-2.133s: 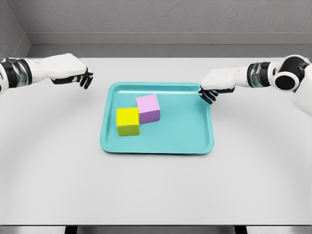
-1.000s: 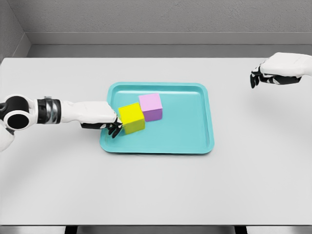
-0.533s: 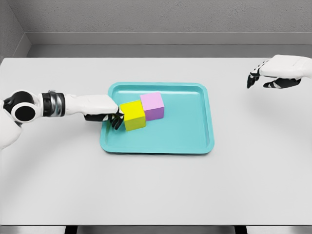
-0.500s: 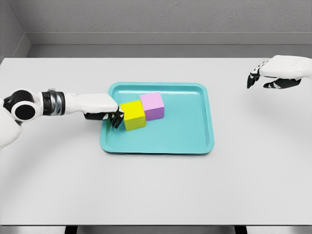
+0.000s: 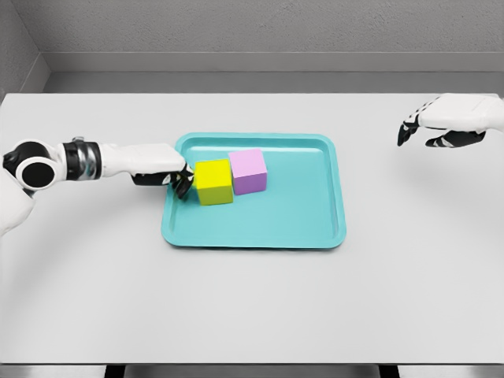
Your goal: Push two cubes
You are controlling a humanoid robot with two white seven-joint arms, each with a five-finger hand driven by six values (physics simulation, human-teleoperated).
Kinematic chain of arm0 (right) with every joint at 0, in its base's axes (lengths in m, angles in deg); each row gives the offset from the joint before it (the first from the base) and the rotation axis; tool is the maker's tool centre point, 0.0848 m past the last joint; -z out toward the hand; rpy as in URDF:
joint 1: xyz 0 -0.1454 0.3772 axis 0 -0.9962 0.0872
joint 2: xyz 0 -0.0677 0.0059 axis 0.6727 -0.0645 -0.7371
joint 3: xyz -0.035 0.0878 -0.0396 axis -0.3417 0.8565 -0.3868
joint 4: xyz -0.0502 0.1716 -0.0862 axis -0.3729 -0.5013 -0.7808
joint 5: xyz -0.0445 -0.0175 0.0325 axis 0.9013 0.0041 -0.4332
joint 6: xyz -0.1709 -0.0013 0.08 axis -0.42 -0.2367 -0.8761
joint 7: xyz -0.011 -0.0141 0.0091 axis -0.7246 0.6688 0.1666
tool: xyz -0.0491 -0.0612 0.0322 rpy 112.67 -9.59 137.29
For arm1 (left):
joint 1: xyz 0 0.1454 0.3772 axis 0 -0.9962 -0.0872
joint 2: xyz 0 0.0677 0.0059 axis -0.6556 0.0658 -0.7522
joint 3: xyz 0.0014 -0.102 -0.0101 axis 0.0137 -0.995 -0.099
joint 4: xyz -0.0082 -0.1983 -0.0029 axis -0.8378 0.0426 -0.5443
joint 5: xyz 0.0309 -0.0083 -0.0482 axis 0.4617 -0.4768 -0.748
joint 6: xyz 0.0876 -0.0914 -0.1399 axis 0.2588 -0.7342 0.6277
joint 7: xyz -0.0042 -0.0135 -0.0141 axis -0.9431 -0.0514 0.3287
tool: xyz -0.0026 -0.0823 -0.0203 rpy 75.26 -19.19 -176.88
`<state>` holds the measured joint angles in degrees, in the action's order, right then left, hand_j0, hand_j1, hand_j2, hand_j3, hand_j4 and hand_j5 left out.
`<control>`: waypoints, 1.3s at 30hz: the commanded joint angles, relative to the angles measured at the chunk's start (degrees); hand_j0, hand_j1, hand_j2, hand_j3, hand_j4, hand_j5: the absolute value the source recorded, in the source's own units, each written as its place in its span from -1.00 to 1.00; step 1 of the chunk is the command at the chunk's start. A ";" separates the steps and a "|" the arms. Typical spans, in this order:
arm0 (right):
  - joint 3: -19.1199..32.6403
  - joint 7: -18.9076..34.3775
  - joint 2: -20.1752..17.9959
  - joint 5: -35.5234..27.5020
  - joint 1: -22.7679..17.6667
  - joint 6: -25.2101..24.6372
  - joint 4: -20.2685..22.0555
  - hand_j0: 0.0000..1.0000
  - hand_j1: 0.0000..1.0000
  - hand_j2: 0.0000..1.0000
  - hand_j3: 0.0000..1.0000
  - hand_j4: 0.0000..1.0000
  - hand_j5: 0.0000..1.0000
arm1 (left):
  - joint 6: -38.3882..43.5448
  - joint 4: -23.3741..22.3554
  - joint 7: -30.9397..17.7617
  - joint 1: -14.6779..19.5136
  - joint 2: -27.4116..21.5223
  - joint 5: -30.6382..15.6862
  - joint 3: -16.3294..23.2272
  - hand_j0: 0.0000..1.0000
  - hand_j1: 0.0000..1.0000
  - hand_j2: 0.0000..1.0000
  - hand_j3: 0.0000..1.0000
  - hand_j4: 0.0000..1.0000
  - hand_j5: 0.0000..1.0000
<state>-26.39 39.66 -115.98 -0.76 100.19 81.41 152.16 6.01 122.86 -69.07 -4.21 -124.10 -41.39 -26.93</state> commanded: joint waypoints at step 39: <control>1.87 -0.02 -4.79 -1.05 -0.79 -0.15 2.05 1.00 1.00 1.00 1.00 1.00 1.00 | 0.04 -7.66 0.47 -1.67 -11.36 -7.11 -11.18 1.00 1.00 1.00 1.00 1.00 1.00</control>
<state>-24.67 39.66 -120.64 -1.46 99.32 81.41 154.16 5.92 116.57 -68.62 -5.88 -135.87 -47.73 -37.49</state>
